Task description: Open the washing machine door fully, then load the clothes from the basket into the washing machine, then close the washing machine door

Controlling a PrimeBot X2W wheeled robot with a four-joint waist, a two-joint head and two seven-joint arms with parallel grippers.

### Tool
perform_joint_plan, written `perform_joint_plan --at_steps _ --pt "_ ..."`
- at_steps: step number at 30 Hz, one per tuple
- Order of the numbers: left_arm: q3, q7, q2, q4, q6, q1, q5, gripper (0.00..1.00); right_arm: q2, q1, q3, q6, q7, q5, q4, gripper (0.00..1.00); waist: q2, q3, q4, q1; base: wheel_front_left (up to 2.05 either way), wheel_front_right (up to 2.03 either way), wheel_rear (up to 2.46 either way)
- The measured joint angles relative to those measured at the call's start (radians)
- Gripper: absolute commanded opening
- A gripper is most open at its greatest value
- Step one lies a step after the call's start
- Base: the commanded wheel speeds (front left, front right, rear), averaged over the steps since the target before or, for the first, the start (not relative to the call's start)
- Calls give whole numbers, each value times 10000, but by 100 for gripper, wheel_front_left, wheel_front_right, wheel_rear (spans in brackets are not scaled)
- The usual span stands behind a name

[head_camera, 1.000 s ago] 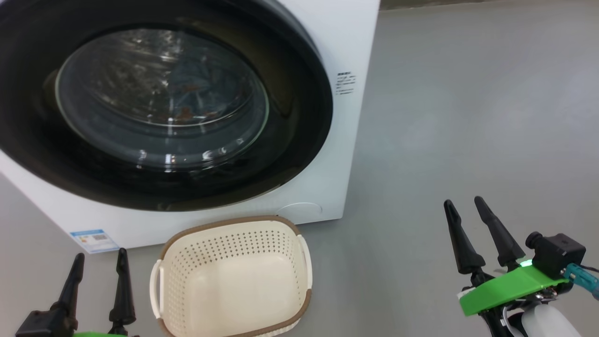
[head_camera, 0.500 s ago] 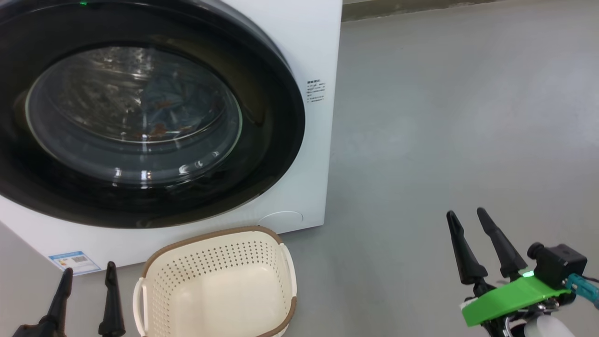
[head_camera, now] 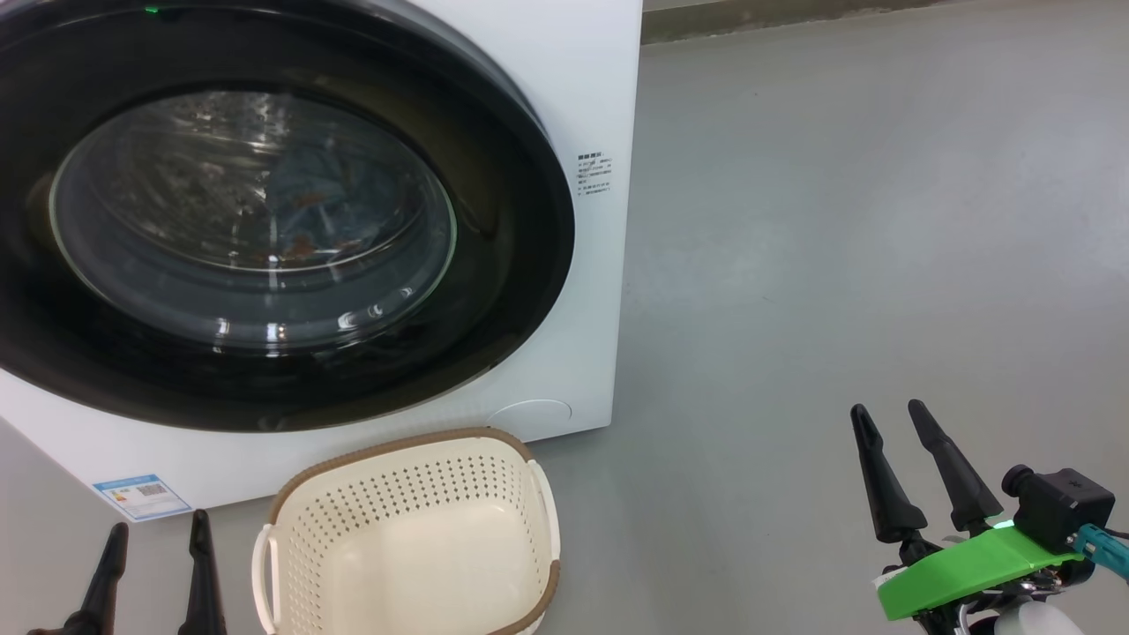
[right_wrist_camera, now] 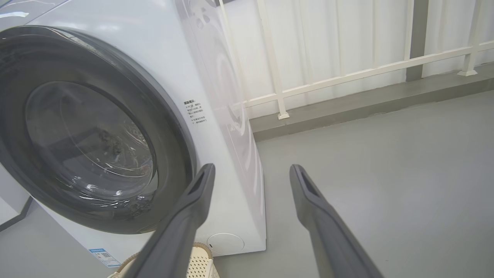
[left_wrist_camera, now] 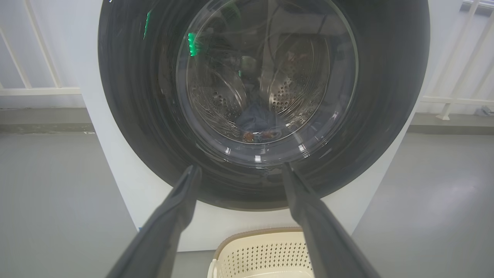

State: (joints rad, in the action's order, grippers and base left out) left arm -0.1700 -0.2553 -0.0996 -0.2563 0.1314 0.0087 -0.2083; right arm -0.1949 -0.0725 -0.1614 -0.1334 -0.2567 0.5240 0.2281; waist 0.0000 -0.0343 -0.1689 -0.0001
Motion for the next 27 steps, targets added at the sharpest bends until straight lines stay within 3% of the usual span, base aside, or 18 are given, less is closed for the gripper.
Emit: perform_joint_plan --at_steps 27 --pt "-90 0 36 -71 0 -3 73 100 8 -1 6 0 0 -2 -10 100 0 -39 106 1 0 0 0"
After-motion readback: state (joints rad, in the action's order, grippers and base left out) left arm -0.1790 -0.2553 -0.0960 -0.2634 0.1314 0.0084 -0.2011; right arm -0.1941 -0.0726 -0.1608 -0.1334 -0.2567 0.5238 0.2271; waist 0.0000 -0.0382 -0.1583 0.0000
